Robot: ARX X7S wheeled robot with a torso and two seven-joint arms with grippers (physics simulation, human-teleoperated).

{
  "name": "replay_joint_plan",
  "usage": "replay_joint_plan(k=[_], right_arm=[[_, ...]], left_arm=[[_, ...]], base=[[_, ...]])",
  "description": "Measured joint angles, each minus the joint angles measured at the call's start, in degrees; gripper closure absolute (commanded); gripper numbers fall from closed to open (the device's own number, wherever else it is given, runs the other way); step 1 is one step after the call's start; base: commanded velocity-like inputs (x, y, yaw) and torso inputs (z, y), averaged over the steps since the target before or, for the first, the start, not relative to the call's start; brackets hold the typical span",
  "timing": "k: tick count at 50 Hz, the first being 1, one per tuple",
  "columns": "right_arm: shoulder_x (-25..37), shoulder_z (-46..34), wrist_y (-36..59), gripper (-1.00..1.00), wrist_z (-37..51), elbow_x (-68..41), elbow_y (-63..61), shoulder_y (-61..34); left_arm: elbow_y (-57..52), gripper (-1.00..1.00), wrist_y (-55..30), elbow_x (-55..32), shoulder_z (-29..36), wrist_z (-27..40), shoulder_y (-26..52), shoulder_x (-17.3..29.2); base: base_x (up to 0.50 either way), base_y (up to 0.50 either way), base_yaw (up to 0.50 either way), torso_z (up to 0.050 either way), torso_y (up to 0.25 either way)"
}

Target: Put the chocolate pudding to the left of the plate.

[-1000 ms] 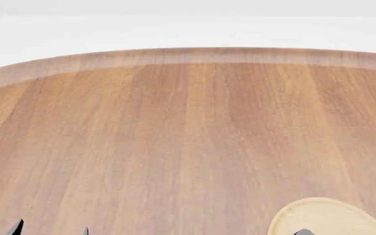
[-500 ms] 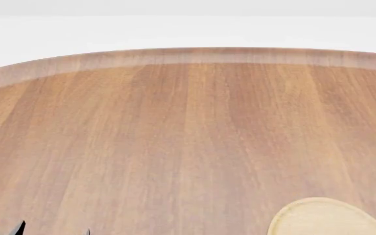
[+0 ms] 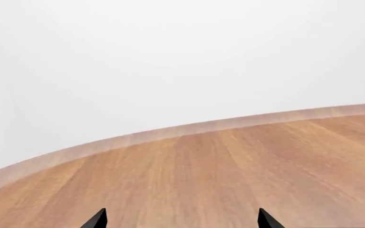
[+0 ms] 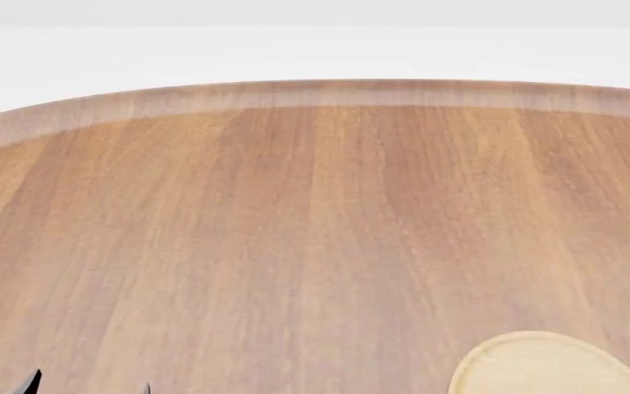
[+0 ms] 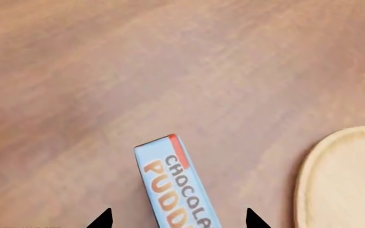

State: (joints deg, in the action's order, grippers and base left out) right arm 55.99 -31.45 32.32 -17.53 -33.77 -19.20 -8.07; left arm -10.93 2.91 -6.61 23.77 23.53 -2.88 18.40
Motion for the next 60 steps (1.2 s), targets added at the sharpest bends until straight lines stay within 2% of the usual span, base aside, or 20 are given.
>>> replay_joint_plan(k=[60], right_arm=[[-4.67,-2.42,-4.56,-1.00,-2.34,3.79,10.58,-0.91]], left_arm=[[0.38,-1.00,0.40,0.18,1.39,0.71,0.31,0.52]], base=[[0.00,0.00,0.00,0.000,0.000]])
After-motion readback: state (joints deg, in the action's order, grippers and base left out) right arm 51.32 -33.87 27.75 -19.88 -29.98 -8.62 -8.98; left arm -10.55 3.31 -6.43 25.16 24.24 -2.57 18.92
